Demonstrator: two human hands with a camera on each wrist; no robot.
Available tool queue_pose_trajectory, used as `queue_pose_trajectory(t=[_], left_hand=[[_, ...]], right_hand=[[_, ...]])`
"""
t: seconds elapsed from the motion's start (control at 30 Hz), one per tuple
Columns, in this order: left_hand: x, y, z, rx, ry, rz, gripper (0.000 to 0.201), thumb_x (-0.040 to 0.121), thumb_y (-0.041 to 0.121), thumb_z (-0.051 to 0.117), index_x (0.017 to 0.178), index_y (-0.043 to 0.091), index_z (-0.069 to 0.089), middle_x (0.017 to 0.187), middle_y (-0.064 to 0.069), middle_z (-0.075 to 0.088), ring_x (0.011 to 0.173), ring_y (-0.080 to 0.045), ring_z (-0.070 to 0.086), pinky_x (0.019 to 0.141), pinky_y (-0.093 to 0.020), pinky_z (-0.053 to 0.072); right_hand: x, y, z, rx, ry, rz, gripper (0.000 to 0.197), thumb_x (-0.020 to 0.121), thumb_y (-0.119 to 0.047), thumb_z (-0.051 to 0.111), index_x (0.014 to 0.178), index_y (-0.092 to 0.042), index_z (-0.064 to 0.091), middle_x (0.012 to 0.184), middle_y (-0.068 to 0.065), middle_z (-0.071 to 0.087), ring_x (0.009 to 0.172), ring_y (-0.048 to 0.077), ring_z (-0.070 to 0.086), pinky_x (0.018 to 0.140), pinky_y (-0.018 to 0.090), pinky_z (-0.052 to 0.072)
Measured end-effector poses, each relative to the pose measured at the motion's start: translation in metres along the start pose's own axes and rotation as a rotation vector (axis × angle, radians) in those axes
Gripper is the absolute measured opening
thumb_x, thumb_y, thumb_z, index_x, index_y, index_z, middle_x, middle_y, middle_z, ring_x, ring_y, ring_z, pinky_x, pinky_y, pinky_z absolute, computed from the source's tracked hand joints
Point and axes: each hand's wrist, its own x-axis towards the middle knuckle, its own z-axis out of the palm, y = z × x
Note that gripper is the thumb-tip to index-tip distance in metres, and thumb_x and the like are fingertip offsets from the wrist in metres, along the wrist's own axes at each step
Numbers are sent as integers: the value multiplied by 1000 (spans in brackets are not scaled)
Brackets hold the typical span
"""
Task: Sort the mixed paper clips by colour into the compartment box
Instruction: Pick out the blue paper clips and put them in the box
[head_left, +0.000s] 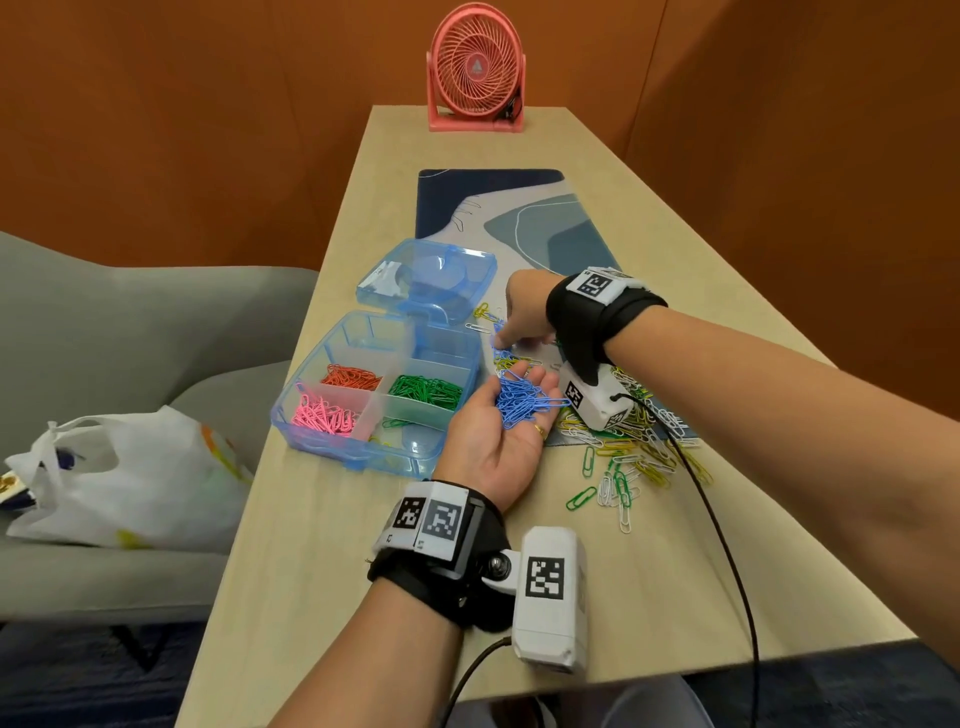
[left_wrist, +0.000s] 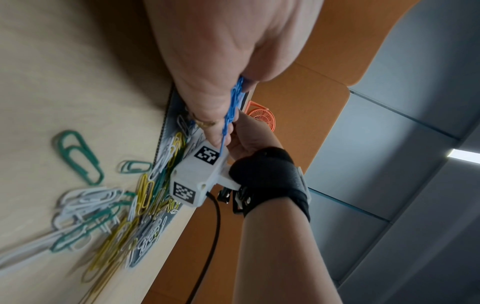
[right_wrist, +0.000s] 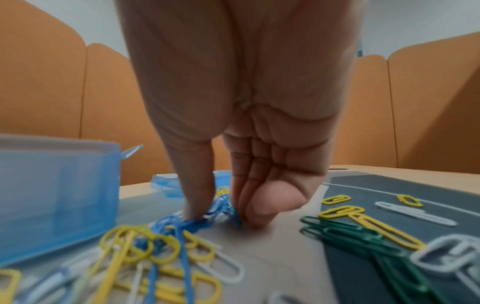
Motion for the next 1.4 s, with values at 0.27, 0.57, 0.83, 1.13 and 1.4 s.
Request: queue_pose_trajectory(t=[0.27, 0.57, 0.83, 1.13, 1.4], left_hand=[[1, -1, 0, -11, -4, -10, 35, 103, 19, 28, 97, -3, 55, 107, -20, 57, 130, -31, 43, 99, -42, 38], [1, -1, -1, 11, 3, -2, 36, 103, 20, 28, 97, -2, 56, 102, -19, 58, 129, -31, 43, 98, -41, 37], [0, -2, 1, 36, 10, 15, 36, 103, 20, 28, 93, -1, 56, 97, -18, 57, 120, -31, 48, 95, -40, 40], [-1, -1, 0, 40, 0, 30, 36, 102, 21, 28, 97, -2, 55, 99, -19, 57, 96, -31, 54, 93, -40, 40], [-2, 0, 0, 3, 3, 36, 36, 102, 20, 29, 99, -4, 56, 101, -20, 57, 98, -32, 54, 96, -43, 40]], right_hand=[[-6, 9, -4, 33, -88, 9, 23, 77, -13, 73, 94, 1, 72, 77, 10, 66, 49, 14, 50, 52, 23, 45], [-8, 18, 1, 36, -27, 0, 17, 71, -10, 75, 86, -4, 73, 83, 9, 73, 69, 19, 63, 73, 31, 55], [-24, 39, -13, 356, -31, -16, 12, 80, -2, 62, 71, -9, 63, 69, 11, 70, 56, 18, 65, 64, 30, 58], [-69, 34, -42, 483, -23, -190, 10, 81, -5, 68, 83, -14, 72, 64, 0, 70, 54, 6, 64, 61, 20, 53], [-77, 17, -41, 411, -106, -234, 11, 85, -7, 67, 95, -8, 71, 72, 6, 69, 52, 6, 63, 55, 16, 54]])
